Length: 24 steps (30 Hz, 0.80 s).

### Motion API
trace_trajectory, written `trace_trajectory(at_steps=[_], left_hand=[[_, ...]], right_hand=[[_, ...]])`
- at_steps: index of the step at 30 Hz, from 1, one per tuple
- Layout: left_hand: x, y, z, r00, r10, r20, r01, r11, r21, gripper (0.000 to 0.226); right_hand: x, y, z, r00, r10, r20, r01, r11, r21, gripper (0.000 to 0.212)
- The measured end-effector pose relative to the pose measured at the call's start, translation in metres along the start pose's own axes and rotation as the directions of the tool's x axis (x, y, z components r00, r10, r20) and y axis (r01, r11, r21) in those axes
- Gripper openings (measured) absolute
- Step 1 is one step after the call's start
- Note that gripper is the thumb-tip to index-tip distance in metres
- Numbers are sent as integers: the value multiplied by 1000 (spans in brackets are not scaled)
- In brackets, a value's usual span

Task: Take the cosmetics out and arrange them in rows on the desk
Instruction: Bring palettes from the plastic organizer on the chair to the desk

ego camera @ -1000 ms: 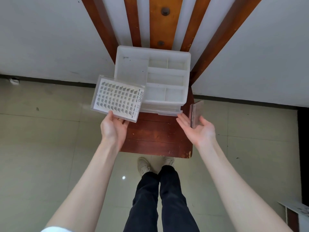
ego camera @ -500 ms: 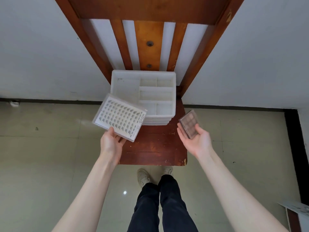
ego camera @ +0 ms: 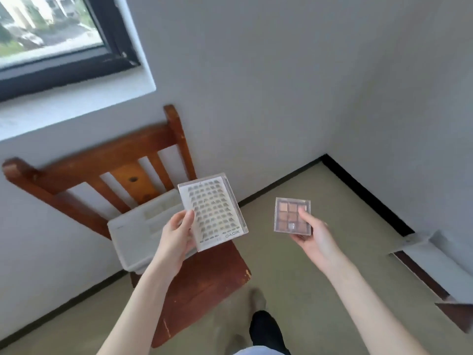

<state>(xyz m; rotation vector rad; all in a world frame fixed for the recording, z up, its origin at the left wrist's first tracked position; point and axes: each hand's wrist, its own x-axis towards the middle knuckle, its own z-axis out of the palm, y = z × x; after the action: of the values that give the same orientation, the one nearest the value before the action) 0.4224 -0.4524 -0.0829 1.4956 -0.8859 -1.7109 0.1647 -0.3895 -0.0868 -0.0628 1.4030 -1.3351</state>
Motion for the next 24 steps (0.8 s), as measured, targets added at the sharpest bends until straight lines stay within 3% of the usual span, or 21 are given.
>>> trace_trajectory(at_steps=[5,10,16,24], left_hand=[[-21,10,90,952,45,304,-91,986,138,27],[-67,-12,199,842,-20,540,-144,955,261,23],[-146,-61,336,649,-134,749,-236,901,365,27],[-291,-168,515,368,-313,876,-314,845,433,25]], right_hand=[[-63,-29,-81,983,-162,-90,172,979,108,24],[-129,-41,-182,915,-220,-339,320,908,272,19],[-206,-40,-310,758,-230,-610,489,819,299,13],[-327,-10,-497,498,-190,-846,662,714,228,21]])
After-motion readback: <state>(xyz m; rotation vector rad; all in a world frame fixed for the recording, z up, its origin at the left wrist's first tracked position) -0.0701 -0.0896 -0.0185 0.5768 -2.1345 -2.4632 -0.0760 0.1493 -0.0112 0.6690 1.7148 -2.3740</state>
